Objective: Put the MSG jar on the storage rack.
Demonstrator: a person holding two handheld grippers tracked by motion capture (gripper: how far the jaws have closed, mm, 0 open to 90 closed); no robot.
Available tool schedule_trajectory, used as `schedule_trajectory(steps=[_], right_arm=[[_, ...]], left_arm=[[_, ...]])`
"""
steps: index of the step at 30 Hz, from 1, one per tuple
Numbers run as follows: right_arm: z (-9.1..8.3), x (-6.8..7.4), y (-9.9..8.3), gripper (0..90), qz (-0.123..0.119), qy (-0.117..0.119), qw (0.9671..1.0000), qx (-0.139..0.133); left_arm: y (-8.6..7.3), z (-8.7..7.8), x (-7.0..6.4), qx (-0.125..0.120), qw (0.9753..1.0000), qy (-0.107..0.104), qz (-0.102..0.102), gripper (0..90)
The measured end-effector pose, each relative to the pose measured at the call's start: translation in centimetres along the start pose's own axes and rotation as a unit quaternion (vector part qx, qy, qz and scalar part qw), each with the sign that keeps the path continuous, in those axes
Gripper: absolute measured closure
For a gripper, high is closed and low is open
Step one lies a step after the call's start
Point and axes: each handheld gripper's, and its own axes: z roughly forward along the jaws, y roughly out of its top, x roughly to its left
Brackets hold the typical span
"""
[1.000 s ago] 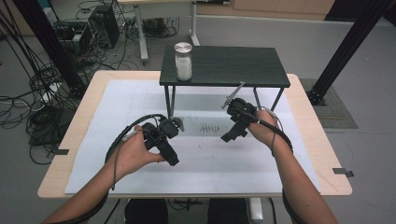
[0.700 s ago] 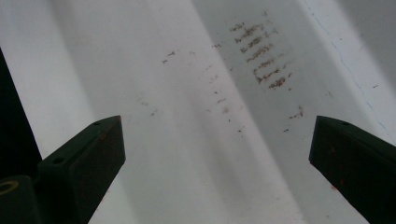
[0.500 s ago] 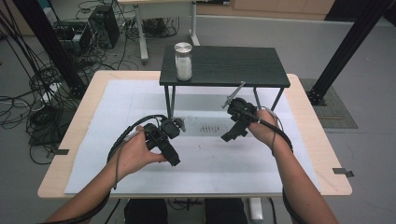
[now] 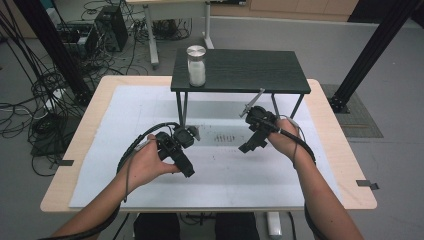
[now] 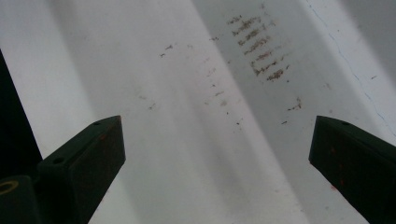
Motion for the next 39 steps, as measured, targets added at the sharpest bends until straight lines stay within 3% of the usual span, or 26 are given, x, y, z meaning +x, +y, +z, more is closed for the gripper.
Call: schedule_trajectory(steps=[39], right_arm=[[0.27, -0.31, -0.39, 3.6, 0.002, 0.003, 1.0000, -0.002]], left_arm=[[0.51, 0.72, -0.08, 0.003, 0.9999, -0.010, -0.003, 0.3]])
